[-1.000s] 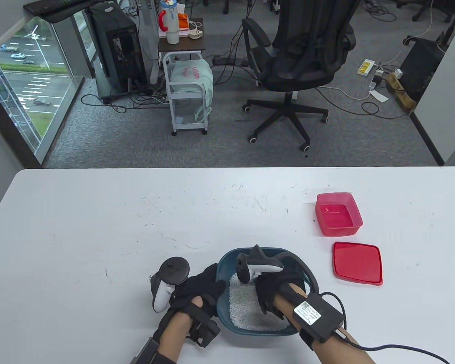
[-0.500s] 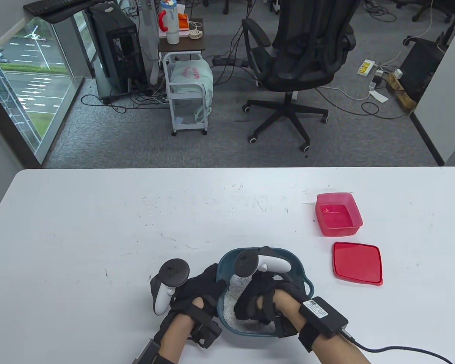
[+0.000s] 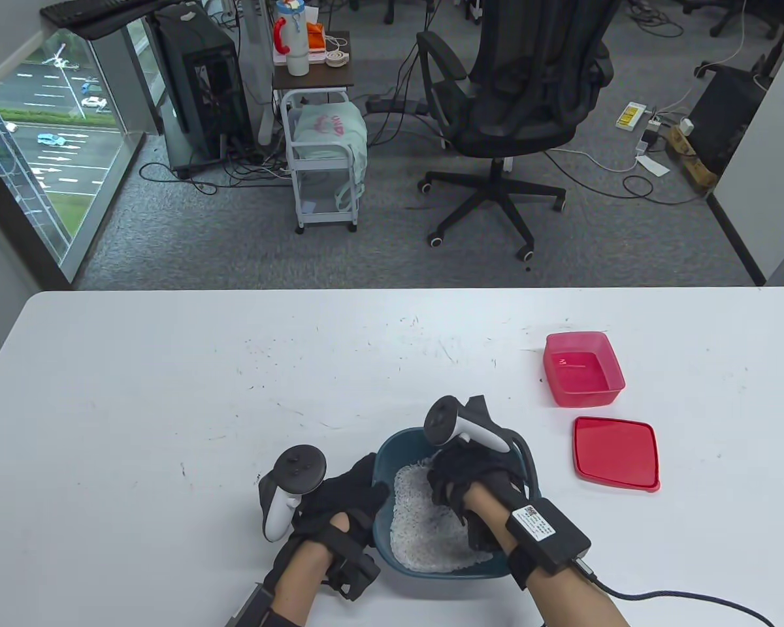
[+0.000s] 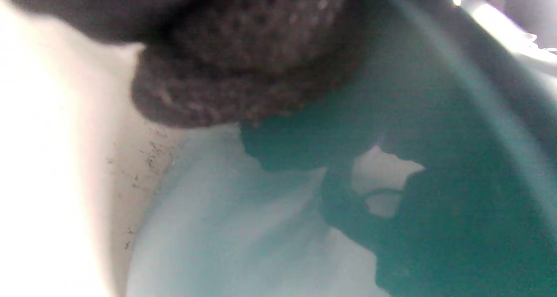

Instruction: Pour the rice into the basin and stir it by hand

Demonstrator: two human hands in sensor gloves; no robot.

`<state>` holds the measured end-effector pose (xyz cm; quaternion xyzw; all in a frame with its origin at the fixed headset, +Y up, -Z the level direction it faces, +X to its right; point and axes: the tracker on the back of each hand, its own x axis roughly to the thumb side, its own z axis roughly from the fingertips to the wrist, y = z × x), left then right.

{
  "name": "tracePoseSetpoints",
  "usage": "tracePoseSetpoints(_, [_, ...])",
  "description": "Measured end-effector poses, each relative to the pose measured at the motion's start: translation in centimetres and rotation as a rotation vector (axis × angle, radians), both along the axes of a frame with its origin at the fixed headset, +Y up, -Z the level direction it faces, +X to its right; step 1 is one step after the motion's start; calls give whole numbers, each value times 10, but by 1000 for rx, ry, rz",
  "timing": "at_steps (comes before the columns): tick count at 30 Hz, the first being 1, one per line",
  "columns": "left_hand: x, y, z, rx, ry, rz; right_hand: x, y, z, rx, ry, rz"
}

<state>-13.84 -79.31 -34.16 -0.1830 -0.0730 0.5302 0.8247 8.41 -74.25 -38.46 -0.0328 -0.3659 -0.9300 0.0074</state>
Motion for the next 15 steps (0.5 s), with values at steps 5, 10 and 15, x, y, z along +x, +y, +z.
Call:
tracePoseSetpoints(5, [-1, 0, 1, -4, 20, 1, -8, -6, 23, -135, 102, 98])
tracePoseSetpoints(10, [-1, 0, 2, -2, 40, -2, -21, -11, 44, -286, 224, 36])
tracePoseSetpoints(15, [0, 1, 2, 2, 45, -6, -24, -8, 44, -407, 272, -427])
